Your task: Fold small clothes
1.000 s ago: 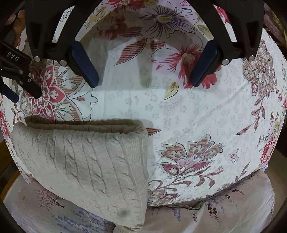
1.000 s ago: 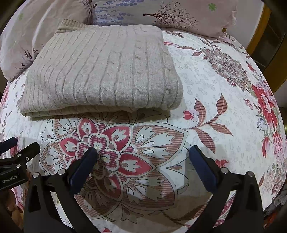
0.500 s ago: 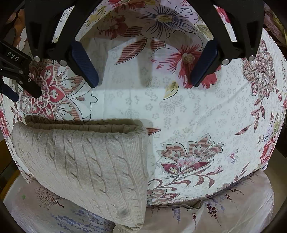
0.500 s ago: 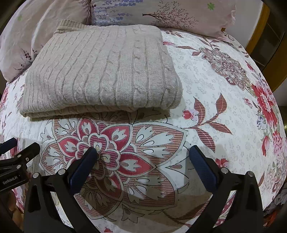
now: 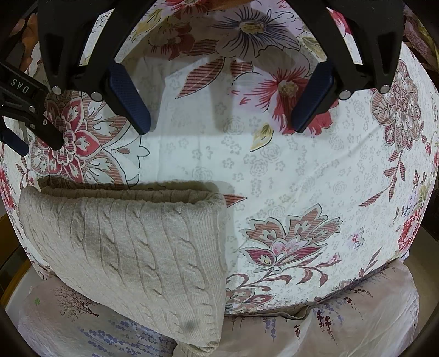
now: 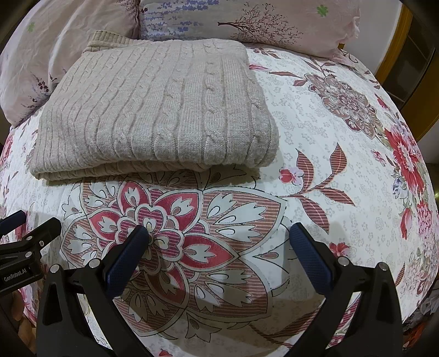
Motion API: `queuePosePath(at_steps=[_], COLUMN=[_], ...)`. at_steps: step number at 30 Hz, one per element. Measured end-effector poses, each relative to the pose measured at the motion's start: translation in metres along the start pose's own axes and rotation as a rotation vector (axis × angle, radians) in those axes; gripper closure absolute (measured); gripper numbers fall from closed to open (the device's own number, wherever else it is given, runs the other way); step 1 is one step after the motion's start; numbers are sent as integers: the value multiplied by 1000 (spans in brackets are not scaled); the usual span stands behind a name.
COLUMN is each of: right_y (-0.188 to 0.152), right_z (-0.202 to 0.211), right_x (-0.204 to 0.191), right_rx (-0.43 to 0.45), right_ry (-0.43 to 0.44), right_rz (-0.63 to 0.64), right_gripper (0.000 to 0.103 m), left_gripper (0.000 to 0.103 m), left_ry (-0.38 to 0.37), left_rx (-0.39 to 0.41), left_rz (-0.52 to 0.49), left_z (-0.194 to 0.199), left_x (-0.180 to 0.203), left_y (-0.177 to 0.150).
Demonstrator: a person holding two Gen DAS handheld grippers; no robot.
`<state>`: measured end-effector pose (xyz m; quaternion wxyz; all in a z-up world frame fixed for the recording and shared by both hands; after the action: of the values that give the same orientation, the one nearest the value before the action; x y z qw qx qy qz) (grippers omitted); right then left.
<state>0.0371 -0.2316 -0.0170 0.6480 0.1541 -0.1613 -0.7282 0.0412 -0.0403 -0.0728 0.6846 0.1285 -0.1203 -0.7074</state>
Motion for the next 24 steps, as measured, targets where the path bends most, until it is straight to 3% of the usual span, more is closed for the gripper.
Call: queuePosePath(at_steps=[24], right_y=[-1], right_z=[1], right_x=[0], right_rx=[5], right_ry=[1], right_rz=[2], right_gripper=[1], left_gripper=[2], left_ry=[3], left_rx=[10], left_rz=[10], left_z=[0], left_x=[1], left_y=[1])
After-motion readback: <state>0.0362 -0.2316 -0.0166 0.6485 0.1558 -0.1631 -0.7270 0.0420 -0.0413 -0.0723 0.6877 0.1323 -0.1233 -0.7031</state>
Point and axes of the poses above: each gripper's, at about its wrist camera, not at the fingertips, and z roughly against the way its jaws point, x to its right, y to its top, the point moved 5 cm from there along -z, roughly the way its jaws point
